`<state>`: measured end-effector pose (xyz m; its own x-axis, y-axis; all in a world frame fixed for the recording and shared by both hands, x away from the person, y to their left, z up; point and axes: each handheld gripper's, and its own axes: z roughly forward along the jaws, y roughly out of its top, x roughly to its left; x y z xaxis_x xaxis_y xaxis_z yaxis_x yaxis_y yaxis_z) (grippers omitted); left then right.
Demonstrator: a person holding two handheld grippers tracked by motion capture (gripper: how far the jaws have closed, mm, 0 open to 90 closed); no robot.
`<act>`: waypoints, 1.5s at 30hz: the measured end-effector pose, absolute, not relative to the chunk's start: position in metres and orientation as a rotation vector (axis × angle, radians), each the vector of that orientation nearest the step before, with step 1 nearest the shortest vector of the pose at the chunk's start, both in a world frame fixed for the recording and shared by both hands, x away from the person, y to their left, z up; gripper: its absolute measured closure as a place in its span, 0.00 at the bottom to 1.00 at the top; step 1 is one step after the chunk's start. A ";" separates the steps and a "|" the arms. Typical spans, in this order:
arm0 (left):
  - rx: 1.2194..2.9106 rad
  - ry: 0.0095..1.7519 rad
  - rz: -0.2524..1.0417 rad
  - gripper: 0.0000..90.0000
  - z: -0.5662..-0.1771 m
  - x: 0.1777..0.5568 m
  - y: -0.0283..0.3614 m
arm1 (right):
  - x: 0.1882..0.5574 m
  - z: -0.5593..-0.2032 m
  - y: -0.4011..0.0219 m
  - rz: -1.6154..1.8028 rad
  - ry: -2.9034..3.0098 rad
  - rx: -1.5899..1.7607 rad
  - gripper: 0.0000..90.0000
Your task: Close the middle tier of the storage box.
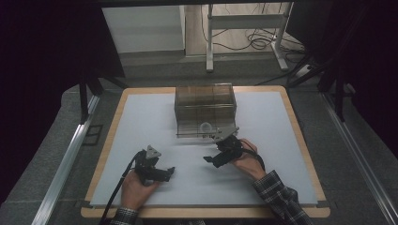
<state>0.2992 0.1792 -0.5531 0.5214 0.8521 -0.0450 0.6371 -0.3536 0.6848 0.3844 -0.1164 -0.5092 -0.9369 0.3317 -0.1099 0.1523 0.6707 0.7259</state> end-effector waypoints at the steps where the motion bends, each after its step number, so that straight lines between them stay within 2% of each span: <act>1: 2.108 1.206 0.423 0.00 -0.553 0.299 0.179 | 0.385 -0.510 -0.116 1.118 2.652 0.388 0.12; 19: 2.107 1.206 0.424 0.00 -0.553 0.299 0.179 | 0.394 -0.524 -0.114 1.100 2.675 0.423 0.12; 45: 2.107 1.206 0.423 0.00 -0.553 0.299 0.179 | 0.408 -0.520 -0.110 1.131 2.659 0.444 0.12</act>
